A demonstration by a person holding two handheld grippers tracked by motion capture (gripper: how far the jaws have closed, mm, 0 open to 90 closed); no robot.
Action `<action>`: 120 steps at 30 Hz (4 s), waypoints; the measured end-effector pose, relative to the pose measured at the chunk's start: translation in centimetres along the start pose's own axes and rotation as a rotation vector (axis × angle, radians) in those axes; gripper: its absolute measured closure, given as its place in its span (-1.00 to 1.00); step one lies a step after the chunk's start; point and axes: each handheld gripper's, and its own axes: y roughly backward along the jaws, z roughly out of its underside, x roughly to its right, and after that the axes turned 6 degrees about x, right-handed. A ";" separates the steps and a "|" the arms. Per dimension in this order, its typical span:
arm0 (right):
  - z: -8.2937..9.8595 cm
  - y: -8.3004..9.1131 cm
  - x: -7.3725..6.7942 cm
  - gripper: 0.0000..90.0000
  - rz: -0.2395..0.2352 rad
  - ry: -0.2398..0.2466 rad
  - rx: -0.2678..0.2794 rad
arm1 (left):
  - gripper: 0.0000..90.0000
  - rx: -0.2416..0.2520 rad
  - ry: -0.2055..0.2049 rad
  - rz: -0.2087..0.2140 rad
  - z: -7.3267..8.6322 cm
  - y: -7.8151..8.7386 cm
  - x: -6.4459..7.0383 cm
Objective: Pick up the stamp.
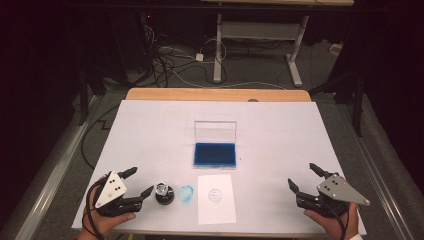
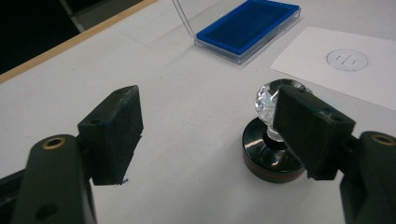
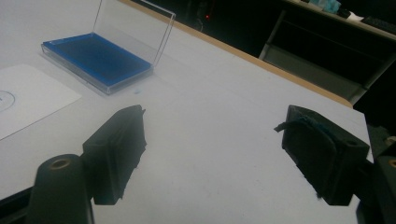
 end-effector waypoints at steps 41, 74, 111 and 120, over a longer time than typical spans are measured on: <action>0.1 -1.7 -1.7 -0.51 -0.088 0.045 -0.091 | -0.31 -0.415 -0.067 0.300 -5.6 -4.3 0.4; 0.1 -1.6 -1.7 -0.46 -0.132 0.009 -0.093 | 0.11 -0.479 -0.107 0.364 -4.7 -6.2 0.7; 0.1 -1.7 -1.6 -0.45 -0.123 0.019 -0.102 | 0.22 -0.297 -0.027 0.200 -3.7 -4.4 -0.2; 0.0 -2.2 -1.5 -0.45 -0.118 0.020 -0.101 | 0.22 -0.244 0.000 0.175 -3.3 -4.3 -0.6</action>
